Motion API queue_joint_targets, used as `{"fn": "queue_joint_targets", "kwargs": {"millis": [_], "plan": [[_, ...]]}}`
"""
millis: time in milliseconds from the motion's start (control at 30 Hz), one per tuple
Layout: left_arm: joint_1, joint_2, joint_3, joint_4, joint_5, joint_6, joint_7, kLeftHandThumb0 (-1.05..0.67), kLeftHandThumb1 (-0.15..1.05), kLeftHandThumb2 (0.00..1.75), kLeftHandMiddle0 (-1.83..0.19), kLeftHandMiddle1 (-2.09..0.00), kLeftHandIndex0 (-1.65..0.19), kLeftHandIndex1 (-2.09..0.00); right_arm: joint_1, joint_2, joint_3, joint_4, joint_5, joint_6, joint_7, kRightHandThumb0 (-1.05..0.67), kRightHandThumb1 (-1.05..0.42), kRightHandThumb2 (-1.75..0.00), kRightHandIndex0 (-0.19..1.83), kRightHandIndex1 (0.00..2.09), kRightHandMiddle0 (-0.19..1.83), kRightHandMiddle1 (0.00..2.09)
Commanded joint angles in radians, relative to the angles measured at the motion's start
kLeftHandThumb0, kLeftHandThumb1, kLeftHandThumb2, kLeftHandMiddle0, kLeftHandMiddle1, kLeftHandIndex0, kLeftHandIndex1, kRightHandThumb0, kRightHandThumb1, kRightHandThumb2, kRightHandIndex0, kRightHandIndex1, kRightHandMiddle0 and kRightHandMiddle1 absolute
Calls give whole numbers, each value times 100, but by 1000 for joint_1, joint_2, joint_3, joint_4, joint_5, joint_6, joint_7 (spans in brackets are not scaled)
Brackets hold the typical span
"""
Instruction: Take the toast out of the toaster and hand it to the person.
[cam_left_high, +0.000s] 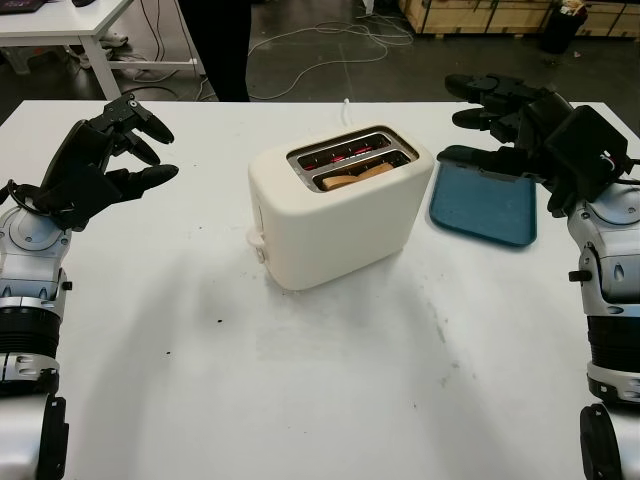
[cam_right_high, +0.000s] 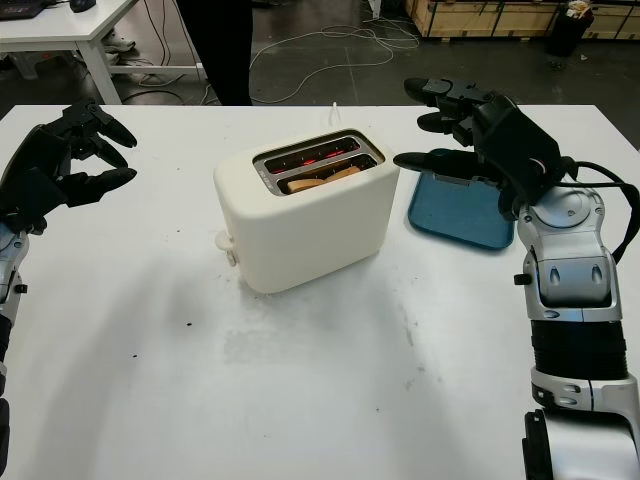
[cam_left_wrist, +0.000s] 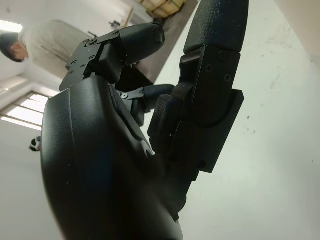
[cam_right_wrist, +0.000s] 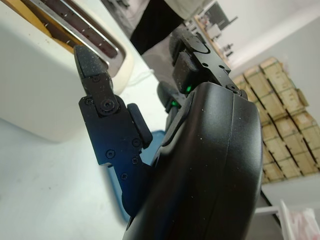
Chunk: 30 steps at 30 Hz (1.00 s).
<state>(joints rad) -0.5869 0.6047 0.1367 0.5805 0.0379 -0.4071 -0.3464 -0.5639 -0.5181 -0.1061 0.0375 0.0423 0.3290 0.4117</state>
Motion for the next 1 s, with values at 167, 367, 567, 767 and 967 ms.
{"fn": "queue_joint_targets", "kwargs": {"millis": [167, 367, 567, 767, 967], "plan": [[-7, 12, -4, 1, 14, -8, 6, -105, 92, 17, -24, -163, -21, -156, -11, 5, -3, -17, 7, 2, -8, -43, -73, 0, 7, 82, 47, 3], [-7, 10, -4, -4, 18, -9, 7, -105, 92, 18, -24, -164, -20, -157, -10, 1, -3, -16, 5, 1, -7, -43, -73, 0, 8, 81, 47, 3], [-7, 10, -2, 0, 14, -11, 3, -105, 92, 18, -23, -165, -19, -158, -12, 4, -3, -17, 8, 5, -6, -41, -73, 0, 8, 80, 47, 3], [-6, 7, -1, -7, 12, -2, 4, -105, 92, 16, -23, -165, -19, -158, -10, 2, -4, -13, 10, -6, 0, -40, -73, 0, 7, 80, 47, 2], [-3, 6, 2, -10, 5, 3, 0, -105, 92, 15, -24, -165, -21, -158, -14, 2, -1, -12, 6, 2, -3, -42, -73, 0, 8, 80, 48, 3]]}}
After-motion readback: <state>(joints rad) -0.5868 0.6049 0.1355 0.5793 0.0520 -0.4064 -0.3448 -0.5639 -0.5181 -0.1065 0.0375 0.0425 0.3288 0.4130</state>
